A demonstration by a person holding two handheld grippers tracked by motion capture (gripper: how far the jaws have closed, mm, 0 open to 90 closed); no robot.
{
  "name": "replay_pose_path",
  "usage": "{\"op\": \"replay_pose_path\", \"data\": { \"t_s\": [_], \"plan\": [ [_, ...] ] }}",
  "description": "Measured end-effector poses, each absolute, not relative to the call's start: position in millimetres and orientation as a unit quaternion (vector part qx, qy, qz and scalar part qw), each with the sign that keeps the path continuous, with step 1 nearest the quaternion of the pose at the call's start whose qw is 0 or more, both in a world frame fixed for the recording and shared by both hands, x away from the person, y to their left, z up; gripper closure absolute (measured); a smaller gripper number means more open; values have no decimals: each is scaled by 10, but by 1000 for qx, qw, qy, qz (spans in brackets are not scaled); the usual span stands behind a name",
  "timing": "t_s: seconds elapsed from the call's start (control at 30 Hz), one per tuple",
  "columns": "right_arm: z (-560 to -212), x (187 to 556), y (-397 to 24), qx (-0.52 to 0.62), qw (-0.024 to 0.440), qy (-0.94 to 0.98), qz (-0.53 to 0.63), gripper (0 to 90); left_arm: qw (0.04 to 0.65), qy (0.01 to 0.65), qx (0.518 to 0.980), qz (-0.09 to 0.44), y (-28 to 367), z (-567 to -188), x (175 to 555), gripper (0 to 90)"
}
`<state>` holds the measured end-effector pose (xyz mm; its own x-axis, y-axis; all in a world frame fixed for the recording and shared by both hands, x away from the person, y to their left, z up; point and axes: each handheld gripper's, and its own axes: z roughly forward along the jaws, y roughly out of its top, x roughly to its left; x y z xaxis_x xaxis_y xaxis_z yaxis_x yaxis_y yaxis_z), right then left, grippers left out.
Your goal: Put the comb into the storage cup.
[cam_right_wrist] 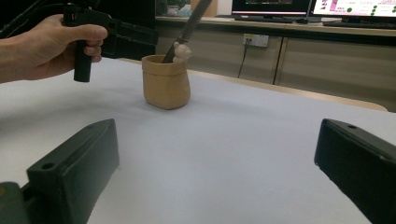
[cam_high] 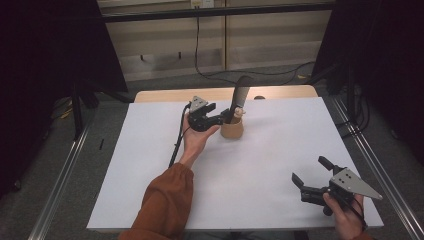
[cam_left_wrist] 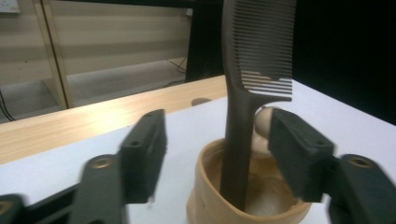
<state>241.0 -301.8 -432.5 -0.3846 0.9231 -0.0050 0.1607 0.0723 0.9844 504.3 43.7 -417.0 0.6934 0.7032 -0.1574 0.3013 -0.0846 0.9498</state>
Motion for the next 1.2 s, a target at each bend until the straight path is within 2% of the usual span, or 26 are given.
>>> {"op": "replay_pose_path", "data": {
  "t_s": [0.33, 0.47, 0.63, 0.83, 1.07, 1.2],
  "plan": [
    [-4325, 2411, -3018, 424, 359, 639, 532, 0, 575, 344, 719, 185, 509, -4075, 4967, 100],
    [-4325, 2413, -3021, 424, 360, 639, 532, 0, 574, 345, 720, 183, 536, -4032, 4929, 55],
    [-4325, 2413, -3021, 424, 360, 638, 532, 0, 575, 325, 727, 188, 591, -3989, 4878, 24],
    [-4328, 2417, -3025, 427, 359, 639, 530, 0, 584, 322, 722, 183, 658, -3912, 4828, 28],
    [-4332, 2427, -3032, 428, 358, 638, 531, 0, 577, 317, 722, 215, 716, -3860, 4759, 28],
    [-4338, 2433, -3035, 431, 358, 636, 530, 0, 588, 338, 706, 206, 764, -3819, 4713, 20]
  ]
}}
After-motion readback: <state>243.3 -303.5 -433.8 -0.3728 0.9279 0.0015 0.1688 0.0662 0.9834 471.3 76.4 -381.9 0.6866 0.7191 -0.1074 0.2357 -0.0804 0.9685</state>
